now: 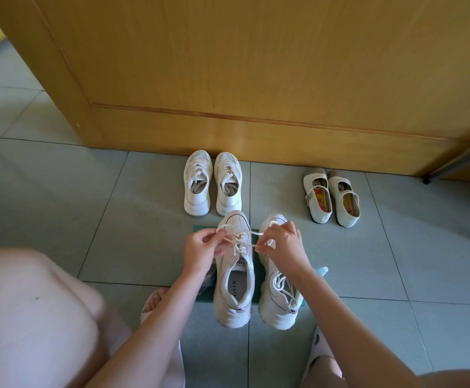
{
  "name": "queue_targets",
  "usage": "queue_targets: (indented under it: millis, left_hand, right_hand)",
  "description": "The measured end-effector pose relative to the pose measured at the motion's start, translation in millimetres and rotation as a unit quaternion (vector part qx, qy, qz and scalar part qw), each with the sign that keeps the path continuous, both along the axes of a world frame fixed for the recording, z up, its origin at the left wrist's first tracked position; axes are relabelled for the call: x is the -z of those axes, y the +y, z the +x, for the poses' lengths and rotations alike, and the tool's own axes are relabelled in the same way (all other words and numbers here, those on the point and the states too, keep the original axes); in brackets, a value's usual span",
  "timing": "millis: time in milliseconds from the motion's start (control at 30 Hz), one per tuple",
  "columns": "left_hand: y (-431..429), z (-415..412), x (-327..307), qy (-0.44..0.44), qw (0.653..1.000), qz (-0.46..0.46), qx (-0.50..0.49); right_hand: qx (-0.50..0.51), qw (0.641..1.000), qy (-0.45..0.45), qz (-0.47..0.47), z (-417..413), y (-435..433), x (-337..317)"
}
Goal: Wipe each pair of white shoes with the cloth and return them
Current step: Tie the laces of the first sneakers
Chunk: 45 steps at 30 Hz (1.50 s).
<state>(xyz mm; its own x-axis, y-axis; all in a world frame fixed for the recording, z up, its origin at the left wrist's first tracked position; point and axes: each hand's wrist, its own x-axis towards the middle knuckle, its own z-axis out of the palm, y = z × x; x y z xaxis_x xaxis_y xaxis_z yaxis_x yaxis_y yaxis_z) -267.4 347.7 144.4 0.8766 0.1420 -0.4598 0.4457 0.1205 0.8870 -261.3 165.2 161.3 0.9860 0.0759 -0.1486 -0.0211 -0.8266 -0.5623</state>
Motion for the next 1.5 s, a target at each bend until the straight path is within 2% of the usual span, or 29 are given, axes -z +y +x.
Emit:
queue_targets:
  millis: [167,233,300,333,467,533,633,700,867,1100,1167,1200,1333,1433,1500]
  left_hand:
    - [22,-1,13,0.133,0.990,0.030,-0.031]
    - [22,-2,20,0.120,0.983,0.139,0.014]
    - [19,-2,19,0.042,0.953,0.288,0.079]
    - [16,-3,16,-0.007,0.942,0.317,0.106]
    - [8,-7,5,-0.210,0.891,0.361,0.176]
    - [7,-8,2,-0.252,0.879,0.346,0.209]
    - [8,-12,4,-0.213,0.871,0.343,0.279]
    - [12,-13,7,-0.180,0.870,0.350,0.296]
    - [19,-11,10,-0.102,0.853,0.369,0.355]
    - [31,-4,8,-0.121,0.795,0.489,0.338]
    - [30,-5,6,-0.124,0.802,0.481,0.333]
    - [28,-5,4,-0.121,0.817,0.457,0.330]
    - [22,-2,-12,-0.080,0.908,0.291,0.292]
    - [20,1,-17,-0.059,0.947,0.177,0.261]
    - [16,0,-17,-0.044,0.966,0.077,0.242]
  right_hand:
    - [0.010,0.997,0.057,-0.042,-8,-16,2]
    - [0.003,0.997,0.070,-0.036,-10,-13,6]
    - [-0.017,0.997,0.072,-0.009,-10,-9,10]
    - [-0.026,0.997,0.078,0.007,-10,-6,10]
    - [-0.044,0.994,0.091,0.038,-10,2,14]
    - [-0.038,0.994,0.089,0.055,-10,5,16]
    - [-0.020,0.989,0.117,0.094,-10,7,16]
    - [-0.018,0.990,0.114,0.085,-10,7,16]
    - [-0.020,0.998,0.058,0.009,-12,8,16]
    - [-0.051,0.990,-0.003,-0.135,-12,-1,21]
    - [-0.075,0.986,-0.020,-0.150,-10,-2,19]
    - [-0.089,0.984,-0.015,-0.151,-9,-3,17]
    - [-0.136,0.981,0.040,-0.135,-13,-9,-2]
    - [-0.145,0.977,0.073,-0.137,-16,-7,-15]
    - [-0.121,0.985,0.095,-0.078,-17,-3,-19]
